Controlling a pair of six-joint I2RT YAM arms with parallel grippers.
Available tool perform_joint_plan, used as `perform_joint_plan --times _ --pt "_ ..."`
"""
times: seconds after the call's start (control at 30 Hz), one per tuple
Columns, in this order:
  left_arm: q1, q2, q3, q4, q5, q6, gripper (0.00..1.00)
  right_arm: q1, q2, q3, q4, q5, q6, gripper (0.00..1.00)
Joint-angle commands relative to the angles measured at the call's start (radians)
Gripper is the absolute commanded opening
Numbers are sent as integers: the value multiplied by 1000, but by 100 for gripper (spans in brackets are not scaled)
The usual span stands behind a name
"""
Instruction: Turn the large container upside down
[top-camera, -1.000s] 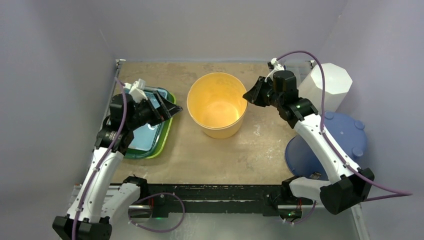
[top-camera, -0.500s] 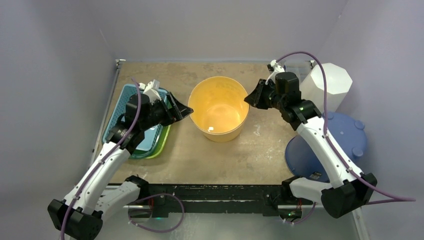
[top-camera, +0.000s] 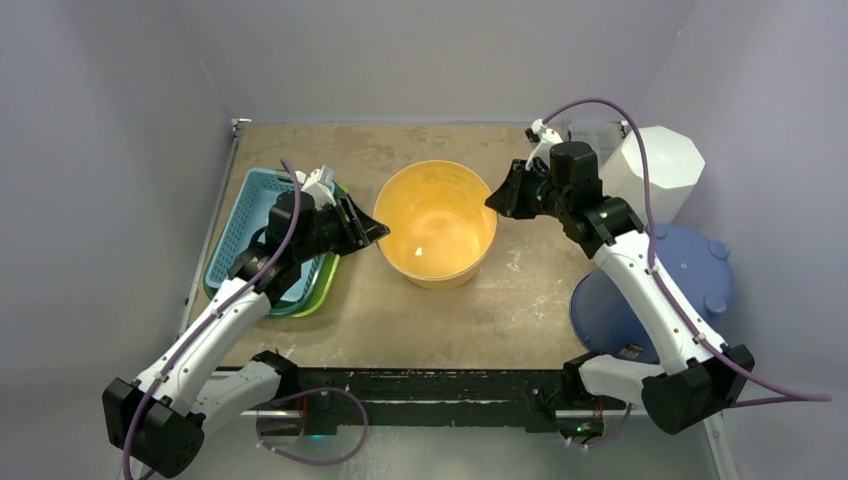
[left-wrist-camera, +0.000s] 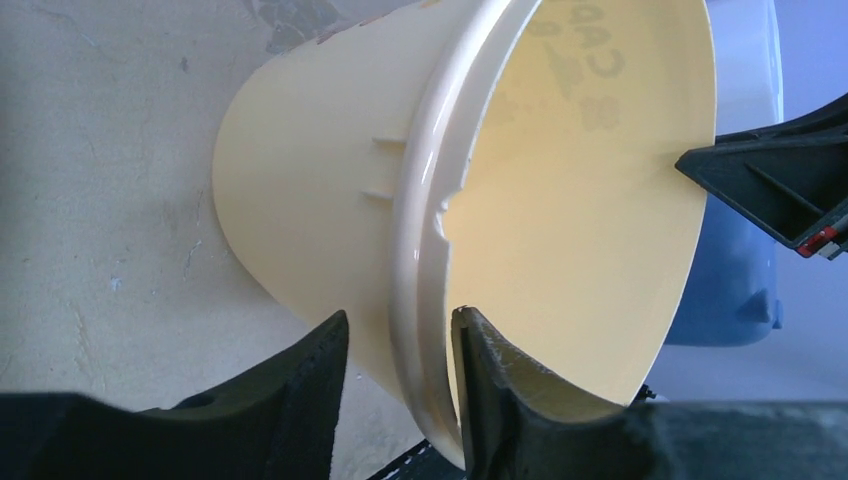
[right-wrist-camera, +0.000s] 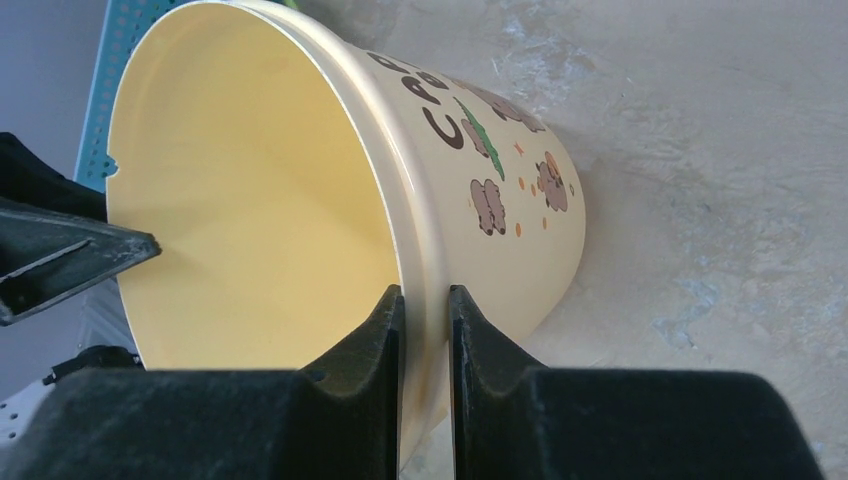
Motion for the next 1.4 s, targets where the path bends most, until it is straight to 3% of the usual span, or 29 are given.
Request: perform_joint_plan --times 0.0,0.1,0.17,0.27,0.63,0.73,0.83,1.03,1.23,1.27,1.37 --pt "-7 -4 -20 25 -23 16 36 14 -8 26 69 -80 13 8" --pt "-7 -10 -24 -1 -27 26 23 15 12 66 42 -80 0 11" --pt "-8 -22 -25 -18 -38 30 8 15 10 70 40 -77 -1 15" --pt "-8 -35 -23 -43 -48 42 1 16 -3 48 58 -101 4 21" --pt "-8 -26 -7 -107 -50 83 0 14 0 51 78 -203 75 55" --pt "-7 -38 -12 -121 -65 80 0 14 -4 64 81 -164 112 81" --pt "-8 -48 -19 -129 -73 78 0 13 1 86 72 -133 130 97" --pt "-8 -52 -30 -130 -82 72 0 14 11 171 63 -89 222 99" --pt "-7 -44 -34 -116 -76 69 0 14 -209 -143 473 -143 341 99" --pt "-7 -44 -34 -115 -76 69 0 14 -215 -162 479 -132 359 99" --pt "-9 -43 -36 -111 -72 68 0 14 -125 -50 292 -156 259 99"
